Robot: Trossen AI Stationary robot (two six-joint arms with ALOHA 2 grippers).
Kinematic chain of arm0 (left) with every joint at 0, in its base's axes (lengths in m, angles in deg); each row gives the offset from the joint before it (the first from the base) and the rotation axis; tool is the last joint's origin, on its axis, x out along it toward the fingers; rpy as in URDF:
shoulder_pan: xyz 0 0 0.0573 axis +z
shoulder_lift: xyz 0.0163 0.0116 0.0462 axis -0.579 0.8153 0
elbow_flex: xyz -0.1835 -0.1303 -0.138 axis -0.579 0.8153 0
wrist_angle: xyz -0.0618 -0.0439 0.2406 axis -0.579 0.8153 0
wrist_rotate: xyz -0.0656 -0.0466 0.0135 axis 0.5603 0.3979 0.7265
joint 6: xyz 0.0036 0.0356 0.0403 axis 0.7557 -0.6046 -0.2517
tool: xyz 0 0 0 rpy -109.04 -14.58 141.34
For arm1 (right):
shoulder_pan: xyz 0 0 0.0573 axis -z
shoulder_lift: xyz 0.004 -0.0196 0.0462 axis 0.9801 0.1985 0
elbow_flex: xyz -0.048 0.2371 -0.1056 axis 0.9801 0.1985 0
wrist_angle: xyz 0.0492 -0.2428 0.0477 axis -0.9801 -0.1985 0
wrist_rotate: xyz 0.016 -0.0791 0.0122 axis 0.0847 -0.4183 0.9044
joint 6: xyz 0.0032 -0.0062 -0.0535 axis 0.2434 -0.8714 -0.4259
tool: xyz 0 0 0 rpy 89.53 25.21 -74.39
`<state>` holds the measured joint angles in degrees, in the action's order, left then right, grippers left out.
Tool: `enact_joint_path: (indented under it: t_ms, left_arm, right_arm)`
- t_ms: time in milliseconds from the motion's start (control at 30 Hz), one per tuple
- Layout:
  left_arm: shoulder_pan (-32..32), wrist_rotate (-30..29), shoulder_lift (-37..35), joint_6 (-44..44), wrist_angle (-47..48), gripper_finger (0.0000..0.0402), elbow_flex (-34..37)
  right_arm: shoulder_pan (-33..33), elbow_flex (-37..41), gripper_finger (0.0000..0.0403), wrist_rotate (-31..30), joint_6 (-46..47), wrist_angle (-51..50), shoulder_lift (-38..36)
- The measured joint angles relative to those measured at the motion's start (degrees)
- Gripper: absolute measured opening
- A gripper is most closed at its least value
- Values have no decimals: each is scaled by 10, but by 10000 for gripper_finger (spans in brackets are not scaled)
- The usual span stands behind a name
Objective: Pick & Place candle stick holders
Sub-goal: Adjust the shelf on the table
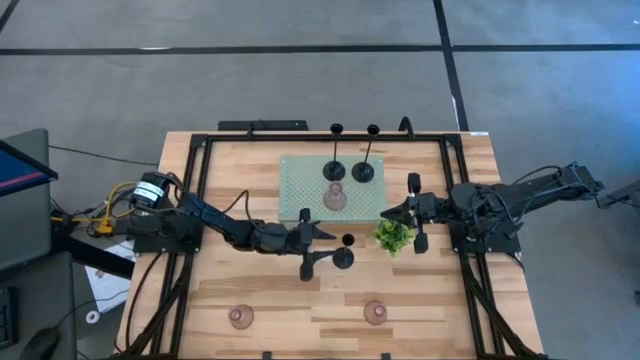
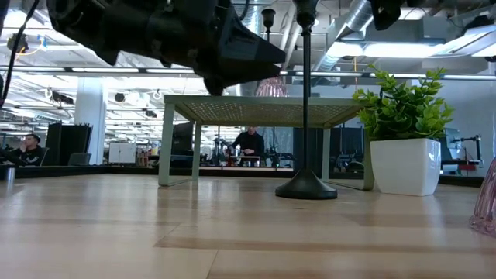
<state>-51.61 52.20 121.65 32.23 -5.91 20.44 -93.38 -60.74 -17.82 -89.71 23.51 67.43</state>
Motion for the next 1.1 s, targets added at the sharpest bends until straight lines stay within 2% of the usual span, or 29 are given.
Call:
enact_joint_path:
  t_ms: [267,767,1100]
  left_arm:
    - [3,3,52,-28,-16,195,-49]
    - [0,0,49,-42,3,169,-53]
    - [-41,-114,-60,-51,191,125,-52]
  right_arm:
    - [0,0,0,0,0,7,0]
    - [0,0,0,0,0,-8,0]
    - [0,0,0,0,0,-11,0]
